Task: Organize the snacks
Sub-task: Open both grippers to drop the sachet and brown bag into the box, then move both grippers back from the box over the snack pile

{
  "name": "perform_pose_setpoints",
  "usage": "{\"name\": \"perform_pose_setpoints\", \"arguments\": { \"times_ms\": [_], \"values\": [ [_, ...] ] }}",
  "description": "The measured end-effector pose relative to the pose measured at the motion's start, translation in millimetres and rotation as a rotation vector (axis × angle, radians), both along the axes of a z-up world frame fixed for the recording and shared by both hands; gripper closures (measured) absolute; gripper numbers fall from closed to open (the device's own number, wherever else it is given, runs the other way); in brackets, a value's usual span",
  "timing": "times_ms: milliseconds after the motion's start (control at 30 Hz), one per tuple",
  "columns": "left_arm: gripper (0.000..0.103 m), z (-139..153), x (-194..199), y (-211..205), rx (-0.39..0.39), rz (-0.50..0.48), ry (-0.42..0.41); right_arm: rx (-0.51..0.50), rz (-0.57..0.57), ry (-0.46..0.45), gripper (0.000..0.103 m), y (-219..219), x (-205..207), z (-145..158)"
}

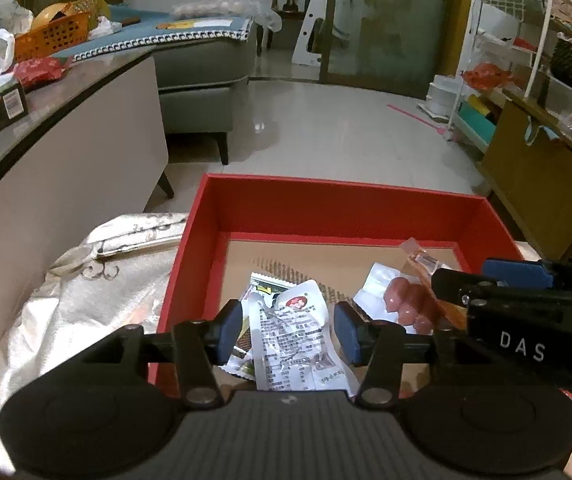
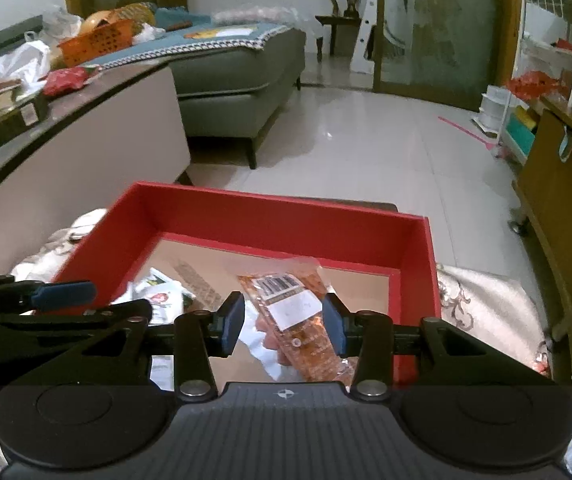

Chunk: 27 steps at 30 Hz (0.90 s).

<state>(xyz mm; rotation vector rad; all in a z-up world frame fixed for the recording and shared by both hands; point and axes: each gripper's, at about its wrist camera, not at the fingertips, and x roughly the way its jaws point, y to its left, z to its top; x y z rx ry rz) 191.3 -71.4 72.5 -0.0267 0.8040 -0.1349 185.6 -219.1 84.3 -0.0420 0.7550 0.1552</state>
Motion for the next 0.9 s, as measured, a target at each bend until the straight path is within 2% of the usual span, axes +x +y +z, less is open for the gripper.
{"name": "perform_pose_setpoints", "arguments": {
  "times_ms": [533,600,900],
  "values": [
    [0.052,26.0,-37.5,11.2,0.006,-0.018,-0.043,-0.039,0.007,-0.031,0.045,7.4,-45.5,26.6],
    [0.051,28.0,-43.5,13.2,0.008,-0.024,-0.043,-0.047,0.006,-0.033,0.040,8.4,-51.5,28.5],
    [0.048,38.1,-75.2,23.2,0.013,-0.050,-0.046,-0.054,0.016,-0.034,0.032,12.5,-79.3,35.9]
  ]
}}
